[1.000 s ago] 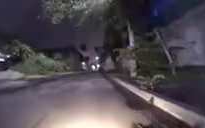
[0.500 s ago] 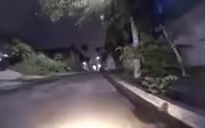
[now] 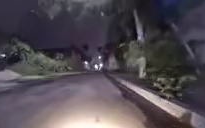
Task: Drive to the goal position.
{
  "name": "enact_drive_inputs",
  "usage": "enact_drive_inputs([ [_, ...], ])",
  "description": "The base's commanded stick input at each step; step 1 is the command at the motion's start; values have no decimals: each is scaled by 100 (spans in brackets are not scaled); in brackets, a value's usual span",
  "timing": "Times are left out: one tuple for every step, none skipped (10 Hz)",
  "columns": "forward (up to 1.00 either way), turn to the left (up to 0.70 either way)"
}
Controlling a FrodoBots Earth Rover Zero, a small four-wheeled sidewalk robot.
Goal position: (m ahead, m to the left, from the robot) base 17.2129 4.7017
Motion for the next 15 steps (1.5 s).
enact_drive_inputs([
  [70,0],
  [70,0],
  [70,0],
  [70,0],
  [70,0],
  [70,0],
  [70,0],
  [70,0],
  [70,0],
  [70,0],
  [70,0],
  [70,0],
  [70,0],
  [70,0],
  [70,0],
])
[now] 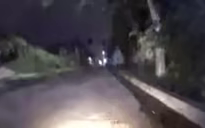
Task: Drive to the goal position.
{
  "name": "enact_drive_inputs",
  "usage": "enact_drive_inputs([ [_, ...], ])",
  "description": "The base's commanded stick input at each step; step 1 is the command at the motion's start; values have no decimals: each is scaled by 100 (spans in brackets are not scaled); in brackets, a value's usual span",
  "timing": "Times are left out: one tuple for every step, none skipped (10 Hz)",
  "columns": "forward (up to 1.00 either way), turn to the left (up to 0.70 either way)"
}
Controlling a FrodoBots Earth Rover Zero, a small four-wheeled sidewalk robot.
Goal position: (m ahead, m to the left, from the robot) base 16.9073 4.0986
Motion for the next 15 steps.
enact_drive_inputs([
  [70,0],
  [70,0],
  [70,0],
  [70,0],
  [70,0],
  [70,-9],
  [70,-18],
  [70,-28],
  [70,-35],
  [70,-35],
  [70,-35],
  [70,-24],
  [70,-5],
  [70,0],
  [70,-10],
])
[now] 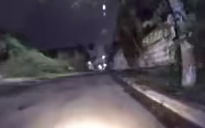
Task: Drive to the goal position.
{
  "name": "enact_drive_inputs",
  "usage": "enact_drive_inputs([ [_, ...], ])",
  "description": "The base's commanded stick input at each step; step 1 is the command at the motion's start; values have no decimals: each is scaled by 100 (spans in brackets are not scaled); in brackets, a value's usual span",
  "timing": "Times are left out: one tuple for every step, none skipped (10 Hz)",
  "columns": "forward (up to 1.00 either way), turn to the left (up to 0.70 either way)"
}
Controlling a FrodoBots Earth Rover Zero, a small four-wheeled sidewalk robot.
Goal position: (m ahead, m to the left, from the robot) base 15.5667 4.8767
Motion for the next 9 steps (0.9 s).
enact_drive_inputs([
  [70,-21],
  [70,-32],
  [70,-17],
  [70,0],
  [70,0],
  [70,0],
  [70,0],
  [70,0],
  [70,0],
])
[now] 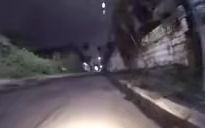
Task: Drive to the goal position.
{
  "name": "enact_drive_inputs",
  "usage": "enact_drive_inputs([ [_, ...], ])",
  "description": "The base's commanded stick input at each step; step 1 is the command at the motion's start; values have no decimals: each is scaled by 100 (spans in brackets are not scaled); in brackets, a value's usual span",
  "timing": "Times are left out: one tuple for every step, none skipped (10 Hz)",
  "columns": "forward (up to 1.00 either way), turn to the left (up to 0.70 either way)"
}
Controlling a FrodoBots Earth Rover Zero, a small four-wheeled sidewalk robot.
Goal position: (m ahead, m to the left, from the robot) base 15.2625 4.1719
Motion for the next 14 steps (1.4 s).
enact_drive_inputs([
  [70,0],
  [70,0],
  [70,0],
  [70,0],
  [70,0],
  [70,0],
  [70,0],
  [70,0],
  [70,0],
  [70,0],
  [70,0],
  [70,0],
  [70,0],
  [70,0],
])
